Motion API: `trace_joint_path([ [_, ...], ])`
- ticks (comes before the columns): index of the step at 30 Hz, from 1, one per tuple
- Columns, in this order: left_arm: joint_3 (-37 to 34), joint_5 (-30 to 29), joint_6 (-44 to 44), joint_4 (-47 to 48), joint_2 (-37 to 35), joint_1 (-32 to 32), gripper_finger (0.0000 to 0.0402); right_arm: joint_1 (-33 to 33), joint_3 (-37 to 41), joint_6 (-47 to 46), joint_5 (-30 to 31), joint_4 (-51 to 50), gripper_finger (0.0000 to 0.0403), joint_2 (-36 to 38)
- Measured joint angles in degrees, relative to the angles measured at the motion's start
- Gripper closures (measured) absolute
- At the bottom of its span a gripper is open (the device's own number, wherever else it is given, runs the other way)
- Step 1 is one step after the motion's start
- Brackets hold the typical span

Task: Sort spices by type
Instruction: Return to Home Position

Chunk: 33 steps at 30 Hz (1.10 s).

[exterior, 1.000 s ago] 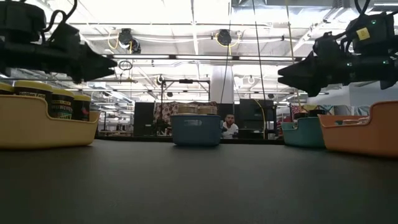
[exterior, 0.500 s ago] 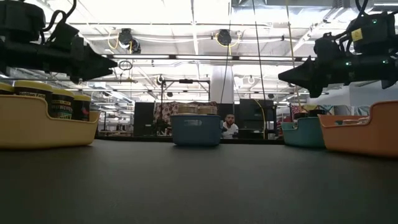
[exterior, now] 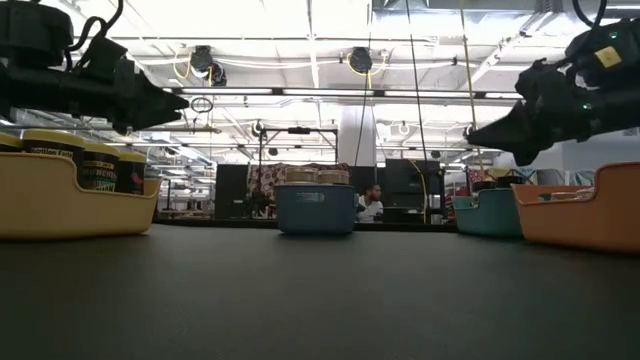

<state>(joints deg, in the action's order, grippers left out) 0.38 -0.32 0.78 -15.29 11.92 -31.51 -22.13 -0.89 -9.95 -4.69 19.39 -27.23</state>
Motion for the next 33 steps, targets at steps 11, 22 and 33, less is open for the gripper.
trace_joint_path([
  [11, -0.02, 0.02, 0.15, 0.00, 0.00, 0.00, 0.0082, 0.00, 0.00, -0.15, 0.17, -12.54, 0.0403, 10.65],
  [22, -0.02, 0.04, 0.10, -0.02, 0.00, 0.00, 0.0082, -0.02, -0.02, -1.00, 2.21, -18.20, 0.0403, 10.50],
  [33, -0.04, 0.04, -0.03, -0.02, 0.00, 0.01, 0.0082, -0.02, -0.02, -1.37, 1.95, -18.24, 0.0403, 10.50],
])
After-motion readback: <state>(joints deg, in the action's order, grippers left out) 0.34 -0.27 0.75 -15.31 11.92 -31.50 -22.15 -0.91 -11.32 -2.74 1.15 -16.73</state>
